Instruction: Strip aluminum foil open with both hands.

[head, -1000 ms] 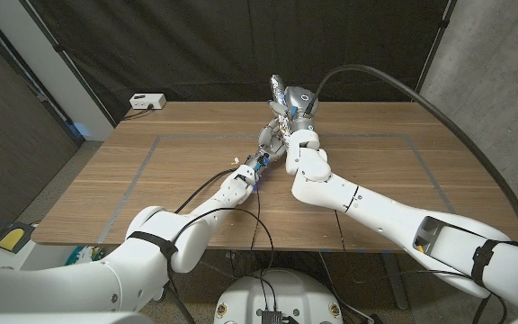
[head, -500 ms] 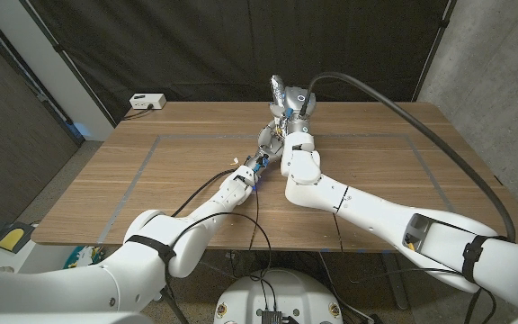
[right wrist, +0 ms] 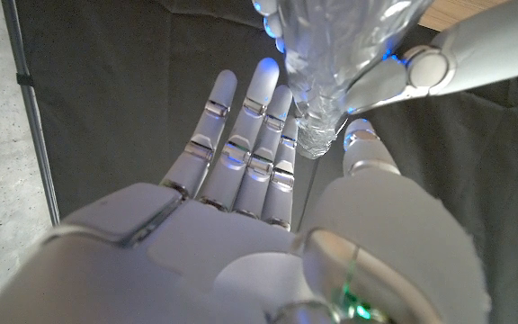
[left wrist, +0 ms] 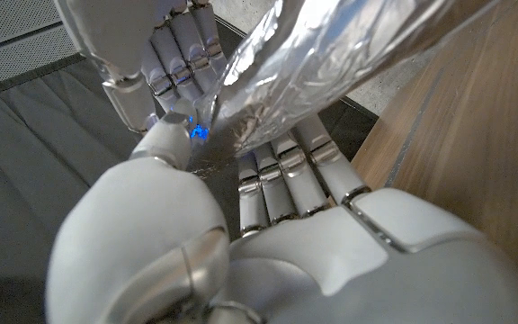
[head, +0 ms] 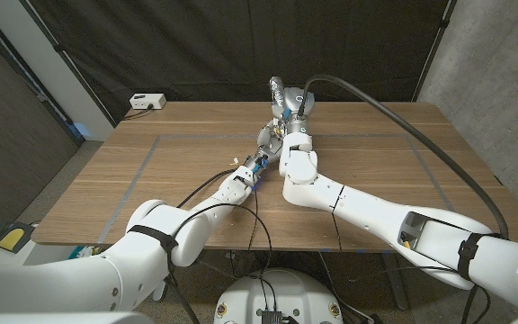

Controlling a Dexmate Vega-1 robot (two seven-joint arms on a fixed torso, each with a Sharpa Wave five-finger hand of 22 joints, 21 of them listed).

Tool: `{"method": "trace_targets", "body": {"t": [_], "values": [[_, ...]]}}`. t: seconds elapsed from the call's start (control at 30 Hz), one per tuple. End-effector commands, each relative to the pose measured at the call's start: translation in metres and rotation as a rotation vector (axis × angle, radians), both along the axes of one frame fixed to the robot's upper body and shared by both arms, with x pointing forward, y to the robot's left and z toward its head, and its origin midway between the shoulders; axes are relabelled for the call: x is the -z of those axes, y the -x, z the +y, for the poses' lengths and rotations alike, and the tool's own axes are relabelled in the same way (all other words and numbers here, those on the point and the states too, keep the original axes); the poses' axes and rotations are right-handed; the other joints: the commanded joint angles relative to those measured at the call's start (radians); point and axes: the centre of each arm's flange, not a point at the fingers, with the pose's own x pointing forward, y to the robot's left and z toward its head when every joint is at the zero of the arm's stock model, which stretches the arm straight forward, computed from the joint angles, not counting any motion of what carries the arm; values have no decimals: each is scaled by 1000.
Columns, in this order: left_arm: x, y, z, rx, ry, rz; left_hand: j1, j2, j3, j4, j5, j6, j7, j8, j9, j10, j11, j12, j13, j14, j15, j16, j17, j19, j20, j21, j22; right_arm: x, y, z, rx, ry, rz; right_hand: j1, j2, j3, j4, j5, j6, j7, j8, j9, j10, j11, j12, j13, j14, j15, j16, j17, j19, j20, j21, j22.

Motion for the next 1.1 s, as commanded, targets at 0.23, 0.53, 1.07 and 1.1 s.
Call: {"method": "trace_targets", "body": {"t": [0.23,0.53,1.07,1.1], "values": [[-3,-4,-2,-9,-38,12,-151,-145,3,123,0,-106,-86,156,-125,-16,-119,-57,-15,-124,-52,-10,0,-20,17,-43,7,-1,0,2,0,13,-15,97,50,34,-17,-8,67,-24,11,4,56,-26,30,28,65,-102,32,27,24,-37,53,15],[-3,-3,-3,-6,-17,8,-263,-218,-138,116,15,-195,-89,91,-199,-107,-111,-96,-31,-170,-52,-9,-9,-15,27,-79,5,-2,-2,5,7,30,-8,141,57,35,-15,-22,122,-35,20,5,108,-34,53,46,98,-100,48,48,27,-50,90,27],[-15,3,19,-128,-84,-147,-218,127,-70,195,39,204,-53,251,-234,161,-70,41,2,158,-66,51,5,152,-13,-76,7,1,-2,6,-16,33,3,177,53,-3,18,-41,219,-47,27,12,186,-51,106,116,156,-92,94,125,19,-60,195,62],[-15,3,20,-142,-91,-146,-214,130,-64,196,38,210,-56,257,-231,180,-76,50,5,171,-68,54,9,150,-12,-79,7,0,-2,6,-17,31,6,174,53,-4,20,-42,217,-46,26,12,186,-50,106,117,154,-91,92,125,17,-58,196,62]]}}
